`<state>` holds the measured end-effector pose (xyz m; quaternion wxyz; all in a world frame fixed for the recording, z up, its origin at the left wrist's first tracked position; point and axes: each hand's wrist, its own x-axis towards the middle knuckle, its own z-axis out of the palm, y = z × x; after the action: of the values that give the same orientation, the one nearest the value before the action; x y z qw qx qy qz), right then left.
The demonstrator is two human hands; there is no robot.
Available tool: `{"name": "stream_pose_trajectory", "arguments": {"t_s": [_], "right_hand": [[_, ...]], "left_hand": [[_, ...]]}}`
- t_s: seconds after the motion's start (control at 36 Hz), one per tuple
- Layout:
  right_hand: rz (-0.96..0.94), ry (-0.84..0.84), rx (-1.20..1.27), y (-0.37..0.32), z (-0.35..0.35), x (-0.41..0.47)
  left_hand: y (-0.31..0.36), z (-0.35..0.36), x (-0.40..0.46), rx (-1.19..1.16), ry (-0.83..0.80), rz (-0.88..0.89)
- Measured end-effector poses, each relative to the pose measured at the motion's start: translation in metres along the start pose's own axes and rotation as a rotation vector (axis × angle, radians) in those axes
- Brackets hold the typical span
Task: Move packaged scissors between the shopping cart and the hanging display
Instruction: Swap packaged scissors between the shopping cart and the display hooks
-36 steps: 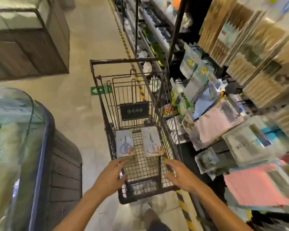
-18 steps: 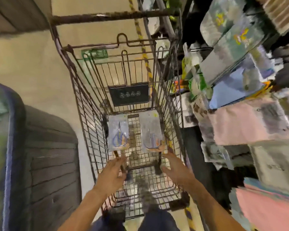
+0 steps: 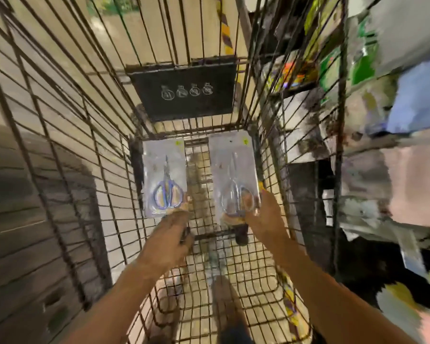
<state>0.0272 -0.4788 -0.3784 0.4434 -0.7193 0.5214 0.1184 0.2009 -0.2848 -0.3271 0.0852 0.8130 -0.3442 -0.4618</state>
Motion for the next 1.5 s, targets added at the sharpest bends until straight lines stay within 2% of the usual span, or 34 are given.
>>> {"name": "stream_pose_trajectory", "arguments": {"t_s": [0.08, 0.19, 0.28, 0.5, 0.61, 0.72, 0.86, 0.97, 1.06, 1.17, 1.28, 1.5], "right_hand": [[0.025, 0.114, 0.015, -0.007, 0.015, 0.018], [0.096, 0.151, 0.052, -0.013, 0.035, 0.035], [0.104, 0.211, 0.137, 0.006, 0.05, 0.046], [0.128, 0.341, 0.21, -0.007, 0.046, 0.034], [0.185, 0.284, 0.354, -0.01, 0.045, 0.026], [0.111, 0.217, 0.456, -0.011, 0.038, 0.014], [0.016, 0.114, 0.545, -0.021, 0.029, -0.018], [0.016, -0.031, 0.713, -0.037, 0.02, -0.051], [0.027, -0.113, 0.75, -0.04, 0.027, -0.071], [-0.031, -0.114, 0.665, -0.032, 0.043, -0.078], [-0.06, -0.141, 0.626, -0.032, 0.043, -0.072], [0.047, 0.138, 0.517, -0.027, 0.039, 0.002]], "left_hand": [[-0.008, 0.008, 0.013, 0.001, 0.006, 0.029], [-0.018, 0.017, 0.024, -0.013, 0.008, 0.043], [-0.022, 0.022, 0.028, -0.021, 0.018, 0.058], [-0.019, 0.02, 0.026, -0.076, 0.019, 0.051], [-0.019, 0.017, 0.026, -0.095, 0.002, 0.058], [-0.013, 0.011, 0.026, -0.196, -0.034, 0.005], [-0.001, 0.006, 0.026, -0.438, 0.004, -0.068], [0.018, -0.001, 0.021, -0.777, 0.026, -0.151], [0.025, -0.001, 0.015, -0.969, 0.049, -0.161], [0.018, 0.003, 0.009, -1.119, 0.103, -0.214], [0.012, 0.004, 0.006, -1.178, 0.175, -0.196], [0.014, -0.02, 0.001, -1.136, 0.305, -0.225]]}}
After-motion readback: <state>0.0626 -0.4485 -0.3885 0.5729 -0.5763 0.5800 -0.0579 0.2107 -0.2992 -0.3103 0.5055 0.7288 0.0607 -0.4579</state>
